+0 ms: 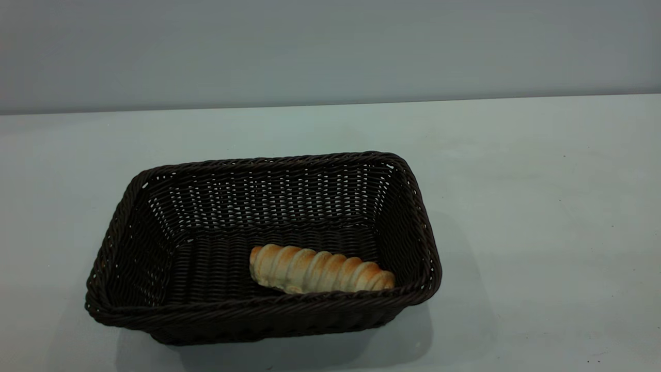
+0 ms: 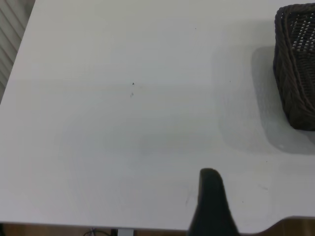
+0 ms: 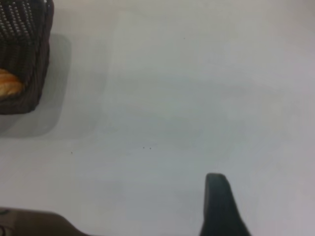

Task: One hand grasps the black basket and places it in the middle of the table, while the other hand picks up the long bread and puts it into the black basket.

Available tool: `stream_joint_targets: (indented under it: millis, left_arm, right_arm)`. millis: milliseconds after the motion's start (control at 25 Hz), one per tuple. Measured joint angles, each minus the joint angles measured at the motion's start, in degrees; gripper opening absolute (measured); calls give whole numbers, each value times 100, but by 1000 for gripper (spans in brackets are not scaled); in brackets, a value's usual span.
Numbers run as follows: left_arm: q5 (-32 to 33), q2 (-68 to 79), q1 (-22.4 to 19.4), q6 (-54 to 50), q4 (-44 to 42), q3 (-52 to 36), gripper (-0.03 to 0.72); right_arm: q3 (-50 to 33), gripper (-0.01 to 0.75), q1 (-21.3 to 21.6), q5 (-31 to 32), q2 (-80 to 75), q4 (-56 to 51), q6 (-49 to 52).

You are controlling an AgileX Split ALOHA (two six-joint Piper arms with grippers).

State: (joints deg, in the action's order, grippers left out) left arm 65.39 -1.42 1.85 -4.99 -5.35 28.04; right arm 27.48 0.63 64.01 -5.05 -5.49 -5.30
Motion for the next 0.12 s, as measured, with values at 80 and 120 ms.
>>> stream_joint_targets:
  millis: [80,120]
  left_arm:
    - [0,0,0,0,0,0,594]
    - [0,0,0,0,0,0,594]
  right_arm:
    - [0,440,0,0,0,0,0]
    - [0,440,0,0,0,0,0]
